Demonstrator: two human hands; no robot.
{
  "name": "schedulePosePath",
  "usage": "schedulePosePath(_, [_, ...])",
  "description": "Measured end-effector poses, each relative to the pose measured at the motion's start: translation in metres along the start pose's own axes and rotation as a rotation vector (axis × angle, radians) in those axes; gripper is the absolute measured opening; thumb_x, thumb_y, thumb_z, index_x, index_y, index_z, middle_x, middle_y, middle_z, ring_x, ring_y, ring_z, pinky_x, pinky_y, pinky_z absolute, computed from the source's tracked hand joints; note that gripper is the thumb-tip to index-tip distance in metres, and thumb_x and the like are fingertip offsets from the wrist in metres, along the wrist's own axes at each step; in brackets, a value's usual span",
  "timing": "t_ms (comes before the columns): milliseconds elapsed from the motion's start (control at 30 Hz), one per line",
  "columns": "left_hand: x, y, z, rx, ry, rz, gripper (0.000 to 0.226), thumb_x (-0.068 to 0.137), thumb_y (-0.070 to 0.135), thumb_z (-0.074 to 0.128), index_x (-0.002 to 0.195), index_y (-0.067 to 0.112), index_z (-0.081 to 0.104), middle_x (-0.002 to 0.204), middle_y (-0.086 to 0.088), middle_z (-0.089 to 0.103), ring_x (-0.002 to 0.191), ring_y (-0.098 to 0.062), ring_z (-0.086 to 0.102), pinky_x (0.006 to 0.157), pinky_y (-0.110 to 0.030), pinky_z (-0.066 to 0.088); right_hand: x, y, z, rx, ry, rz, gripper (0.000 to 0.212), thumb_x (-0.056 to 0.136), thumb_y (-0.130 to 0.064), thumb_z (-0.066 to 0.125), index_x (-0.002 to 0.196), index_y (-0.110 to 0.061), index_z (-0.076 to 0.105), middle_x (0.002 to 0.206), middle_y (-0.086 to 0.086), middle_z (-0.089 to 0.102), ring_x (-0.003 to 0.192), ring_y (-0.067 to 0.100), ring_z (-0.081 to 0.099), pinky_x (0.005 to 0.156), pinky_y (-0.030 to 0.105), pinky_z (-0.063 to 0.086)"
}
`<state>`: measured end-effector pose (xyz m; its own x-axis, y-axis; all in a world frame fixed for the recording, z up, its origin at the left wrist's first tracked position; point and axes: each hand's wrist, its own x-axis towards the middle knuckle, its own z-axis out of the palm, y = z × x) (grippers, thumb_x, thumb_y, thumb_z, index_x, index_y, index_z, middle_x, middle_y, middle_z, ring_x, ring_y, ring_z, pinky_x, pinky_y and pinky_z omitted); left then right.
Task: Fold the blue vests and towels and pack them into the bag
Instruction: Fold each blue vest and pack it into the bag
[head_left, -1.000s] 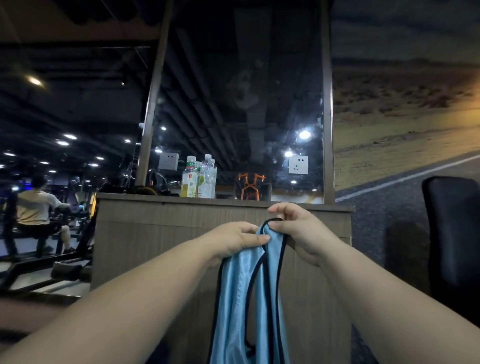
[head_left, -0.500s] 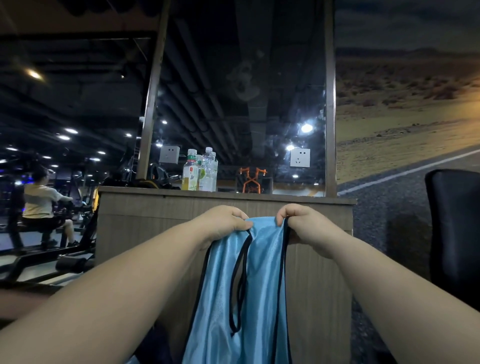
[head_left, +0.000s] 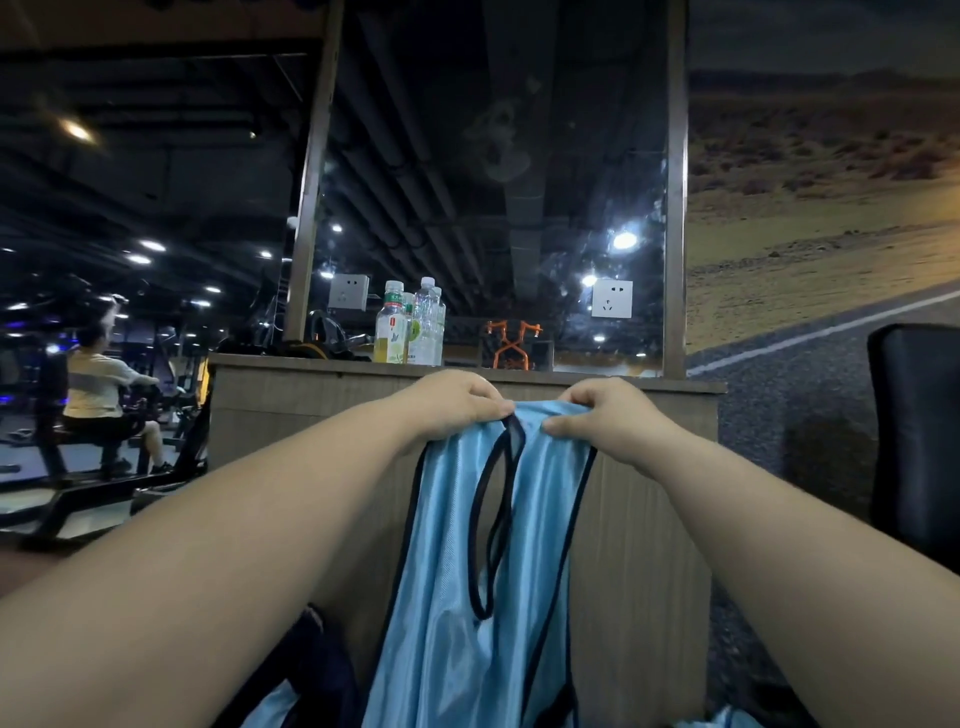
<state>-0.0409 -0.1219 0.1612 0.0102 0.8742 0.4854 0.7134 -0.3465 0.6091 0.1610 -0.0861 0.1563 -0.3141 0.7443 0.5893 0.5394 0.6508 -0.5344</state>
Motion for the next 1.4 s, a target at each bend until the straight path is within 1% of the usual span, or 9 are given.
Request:
schedulePosePath(200, [-0.003,-0.034,-0.056,0.189,0.037,-0.085,0.026,0.089,0.050,0.061,0.095,0.025,0.067,0.107,0.006,0.065,0.099,-0.015,0.060,0.094,-0.038,0.046,0.006,0.023,-0.036,-0.050,0.157,0.061,0.012,0.083,-0.023,0.076,0.092,-0.016,0.072,0.093,-0.004,0.068,0.089,0.017,0.063,0.072,0.030,0.048])
schedulePosePath(367, [-0.009,-0.058,-0.093,0.048,0.162,-0.213,0.009,0.087,0.012,0.047,0.093,0.015,0.053,0.096,-0.012,0.050,0.085,-0.023,0.047,0.073,-0.037,0.041,0.007,0.048,-0.076,-0.201,0.247,0.163,0.017,0.087,-0.026,0.073,0.102,-0.019,0.071,0.101,0.000,0.067,0.090,0.018,0.059,0.076,0.031,0.044])
schedulePosePath(567, [-0.004,-0.059,-0.112,0.202,0.265,-0.238,0.017,0.090,0.003,0.053,0.075,0.011,0.051,0.078,-0.005,0.050,0.073,-0.023,0.048,0.068,-0.032,0.041,0.008,0.053,-0.096,-0.228,0.325,0.213,0.021,0.096,-0.027,0.061,0.113,-0.020,0.070,0.103,0.002,0.065,0.090,0.022,0.056,0.073,0.033,0.043])
schedulePosePath(733, [-0.008,-0.062,-0.117,0.191,0.287,-0.233,0.023,0.089,0.026,0.067,0.106,0.012,0.062,0.109,-0.006,0.060,0.106,-0.027,0.058,0.101,-0.047,0.045,0.007,0.042,-0.099,-0.218,0.387,0.240,0.030,0.103,-0.024,0.046,0.128,-0.012,0.059,0.115,0.015,0.061,0.100,0.034,0.056,0.085,0.040,0.046])
schedulePosePath(867, [-0.009,-0.062,-0.118,0.128,0.280,-0.205,0.010,0.089,0.026,0.068,0.094,0.017,0.068,0.106,-0.002,0.064,0.088,-0.017,0.057,0.101,-0.048,0.045,0.004,0.037,-0.103,-0.078,0.449,0.260,0.035,0.104,-0.022,0.042,0.135,-0.009,0.054,0.133,0.017,0.055,0.119,0.035,0.051,0.095,0.039,0.042])
schedulePosePath(933, [-0.007,-0.062,-0.116,0.040,0.274,-0.201,0.006,0.090,0.023,0.067,0.091,0.017,0.067,0.106,-0.006,0.066,0.079,-0.017,0.056,0.100,-0.050,0.044,0.002,0.036,-0.105,-0.005,0.445,0.256,0.036,0.103,-0.026,0.045,0.134,-0.010,0.055,0.132,0.015,0.056,0.116,0.032,0.052,0.094,0.037,0.041])
schedulePosePath(1067, [-0.004,-0.055,-0.107,-0.127,0.282,-0.227,0.008,0.094,0.014,0.057,0.096,0.006,0.060,0.109,-0.012,0.060,0.100,-0.025,0.054,0.097,-0.046,0.042,-0.008,0.029,-0.105,0.032,0.350,0.227,0.047,0.095,-0.046,0.056,0.128,-0.012,0.061,0.137,0.010,0.055,0.123,0.030,0.050,0.099,0.041,0.039])
schedulePosePath(1233, [0.001,-0.048,-0.090,-0.066,0.273,-0.198,0.002,0.093,0.008,0.050,0.092,0.007,0.050,0.099,-0.012,0.048,0.088,-0.022,0.044,0.074,-0.035,0.035,-0.014,0.029,-0.106,0.039,0.272,0.178,0.042,0.072,-0.059,0.076,0.089,-0.021,0.074,0.100,0.003,0.072,0.095,0.025,0.067,0.094,0.047,0.052])
schedulePosePath(1400, [0.001,-0.046,-0.078,-0.049,0.235,-0.168,0.010,0.096,0.019,0.054,0.094,0.009,0.053,0.092,-0.008,0.052,0.080,-0.019,0.047,0.064,-0.030,0.036,-0.014,0.031,-0.108,-0.144,0.240,0.186,0.040,0.084,-0.054,0.067,0.086,-0.015,0.072,0.092,0.000,0.067,0.090,0.020,0.062,0.078,0.034,0.048])
